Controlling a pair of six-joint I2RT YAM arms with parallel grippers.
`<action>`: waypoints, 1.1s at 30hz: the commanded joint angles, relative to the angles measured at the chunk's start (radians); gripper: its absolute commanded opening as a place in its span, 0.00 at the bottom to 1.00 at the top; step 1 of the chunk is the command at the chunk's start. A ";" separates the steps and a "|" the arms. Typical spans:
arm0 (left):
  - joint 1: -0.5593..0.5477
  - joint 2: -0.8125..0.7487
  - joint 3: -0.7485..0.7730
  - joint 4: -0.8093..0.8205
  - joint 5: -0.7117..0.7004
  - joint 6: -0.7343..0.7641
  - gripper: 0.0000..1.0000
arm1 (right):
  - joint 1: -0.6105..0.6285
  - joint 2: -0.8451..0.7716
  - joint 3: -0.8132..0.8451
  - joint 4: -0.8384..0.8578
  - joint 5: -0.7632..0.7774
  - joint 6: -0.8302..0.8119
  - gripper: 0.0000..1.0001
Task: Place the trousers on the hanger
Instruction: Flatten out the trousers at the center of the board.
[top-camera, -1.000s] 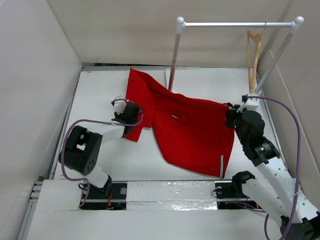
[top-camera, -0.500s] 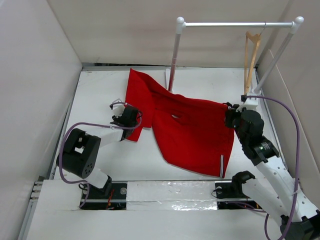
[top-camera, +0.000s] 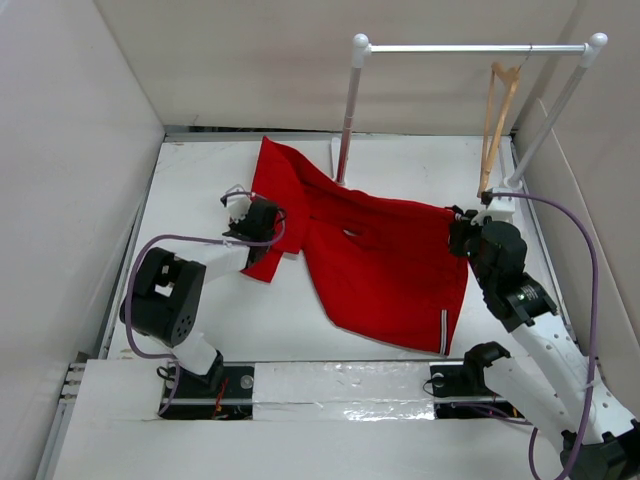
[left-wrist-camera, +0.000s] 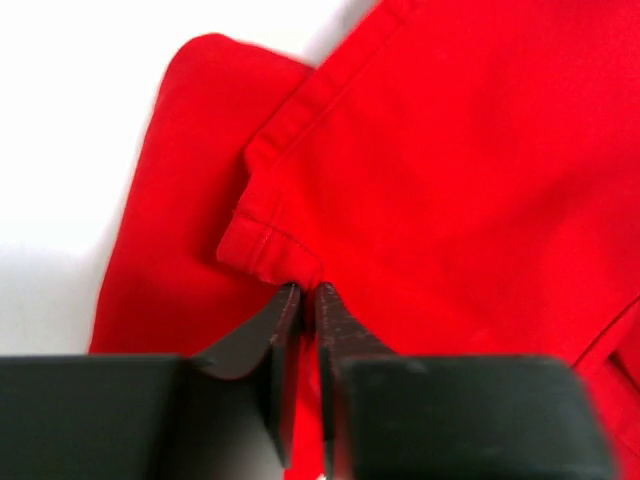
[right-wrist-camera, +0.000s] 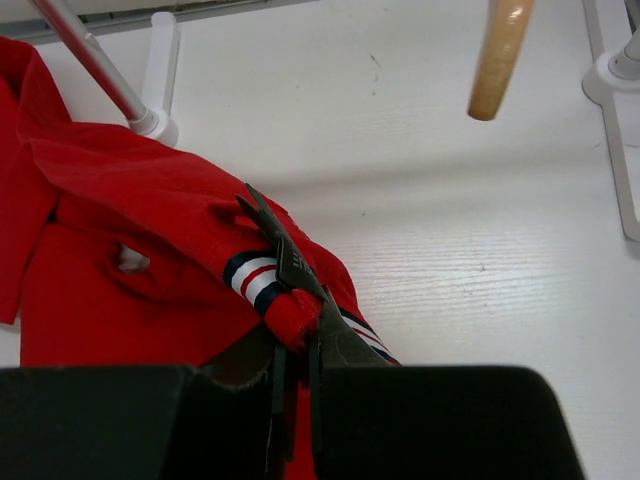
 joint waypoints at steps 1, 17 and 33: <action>0.048 -0.015 0.042 0.024 -0.019 0.005 0.00 | -0.006 -0.017 0.011 0.108 0.010 0.000 0.00; 0.530 -0.232 0.457 -0.279 0.064 0.070 0.00 | -0.031 0.070 0.060 0.126 0.361 0.059 0.00; 0.532 0.320 0.925 -0.427 -0.085 0.365 0.49 | -0.307 0.471 0.155 0.324 0.398 0.138 0.01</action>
